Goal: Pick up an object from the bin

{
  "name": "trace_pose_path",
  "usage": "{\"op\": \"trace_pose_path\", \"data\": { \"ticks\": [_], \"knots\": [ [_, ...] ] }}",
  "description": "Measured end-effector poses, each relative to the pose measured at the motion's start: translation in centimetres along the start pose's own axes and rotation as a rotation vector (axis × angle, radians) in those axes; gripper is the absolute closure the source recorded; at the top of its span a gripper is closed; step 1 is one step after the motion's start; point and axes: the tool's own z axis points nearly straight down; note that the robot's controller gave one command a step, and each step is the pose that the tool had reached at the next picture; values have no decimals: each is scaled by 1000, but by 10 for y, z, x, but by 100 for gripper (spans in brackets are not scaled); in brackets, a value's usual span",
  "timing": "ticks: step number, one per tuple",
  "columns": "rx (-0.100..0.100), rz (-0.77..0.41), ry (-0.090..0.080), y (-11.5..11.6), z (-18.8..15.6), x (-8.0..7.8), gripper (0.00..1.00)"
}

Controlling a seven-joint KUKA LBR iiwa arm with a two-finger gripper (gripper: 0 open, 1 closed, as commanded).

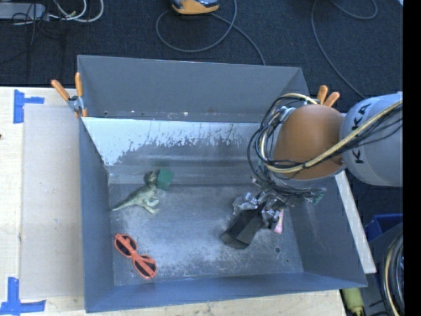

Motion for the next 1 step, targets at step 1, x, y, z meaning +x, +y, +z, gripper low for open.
{"op": "trace_pose_path", "data": {
  "ticks": [1],
  "knots": [
    [-1,1,0,0,-3,0,100]
  ]
}}
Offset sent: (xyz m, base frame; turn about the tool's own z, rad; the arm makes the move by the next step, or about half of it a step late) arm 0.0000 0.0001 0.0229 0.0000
